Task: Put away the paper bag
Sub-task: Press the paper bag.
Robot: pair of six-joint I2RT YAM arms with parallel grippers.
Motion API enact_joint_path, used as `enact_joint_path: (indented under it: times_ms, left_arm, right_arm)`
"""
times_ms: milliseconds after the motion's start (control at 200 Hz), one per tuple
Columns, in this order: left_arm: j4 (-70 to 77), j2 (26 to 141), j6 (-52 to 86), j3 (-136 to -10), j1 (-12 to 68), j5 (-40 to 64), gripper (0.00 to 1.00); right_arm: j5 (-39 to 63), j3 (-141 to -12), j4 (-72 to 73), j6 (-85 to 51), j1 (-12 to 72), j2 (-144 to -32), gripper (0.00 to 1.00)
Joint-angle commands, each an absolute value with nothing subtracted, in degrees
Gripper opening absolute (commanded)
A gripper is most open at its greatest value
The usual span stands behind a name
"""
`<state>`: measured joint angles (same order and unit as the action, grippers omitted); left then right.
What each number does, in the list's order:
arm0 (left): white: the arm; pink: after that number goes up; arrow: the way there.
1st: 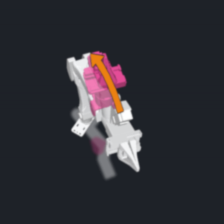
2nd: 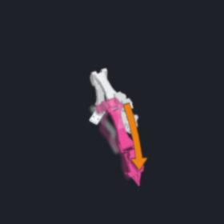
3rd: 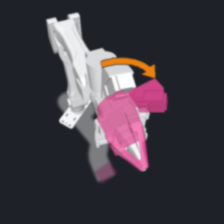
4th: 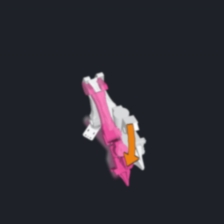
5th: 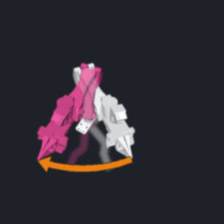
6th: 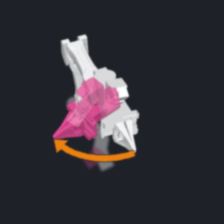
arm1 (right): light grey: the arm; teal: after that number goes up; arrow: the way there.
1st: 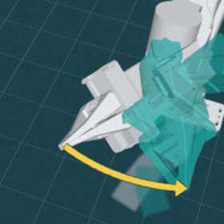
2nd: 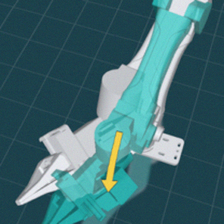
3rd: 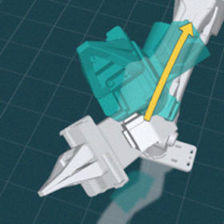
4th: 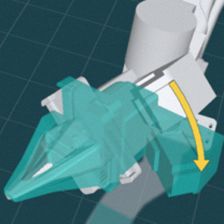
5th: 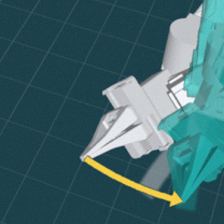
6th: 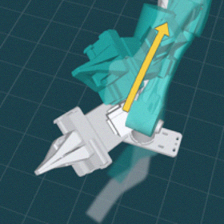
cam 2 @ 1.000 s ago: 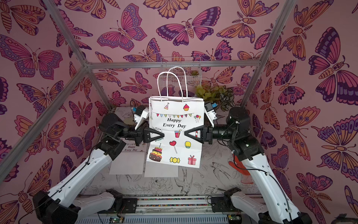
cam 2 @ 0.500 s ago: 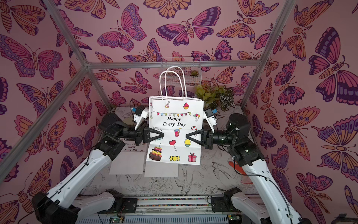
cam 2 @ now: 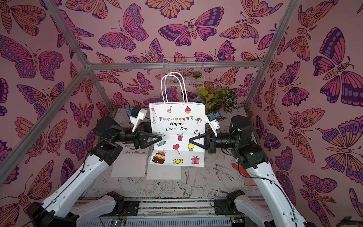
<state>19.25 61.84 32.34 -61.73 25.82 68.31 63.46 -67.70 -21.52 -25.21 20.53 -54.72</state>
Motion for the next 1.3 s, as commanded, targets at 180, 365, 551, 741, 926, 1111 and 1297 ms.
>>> enact_joint_path:
  times_ms: [180,365,551,741,926,1111,1297]
  left_arm:
    - [20.53,53.91,27.55,-59.07,25.25,57.75,0.37]
    - [20.71,54.61,27.92,-59.15,25.15,57.44,0.17]
    - [20.74,55.78,28.54,-59.48,25.12,58.75,0.25]
    - [18.99,56.51,27.50,-59.88,25.05,59.06,0.08]
    - [18.20,56.27,26.63,-59.66,24.96,57.76,0.11]
    - [18.19,56.60,26.64,-59.66,24.96,57.27,0.57]
    - [18.45,56.53,26.72,-59.55,24.96,55.07,0.67]
  right_arm:
    - [64.46,-68.82,-27.79,-20.64,21.10,-52.75,0.00]
    - [65.04,-68.64,-27.84,-20.74,21.44,-52.91,0.00]
    - [64.79,-68.55,-27.88,-20.73,21.87,-52.91,0.00]
    - [64.44,-68.38,-28.03,-20.15,21.88,-53.18,0.00]
    - [64.24,-68.03,-28.64,-19.62,21.88,-53.44,0.00]
    - [64.03,-67.85,-29.24,-19.31,21.87,-53.61,0.00]
    - [63.90,-68.20,-31.07,-18.42,21.88,-53.55,0.00]
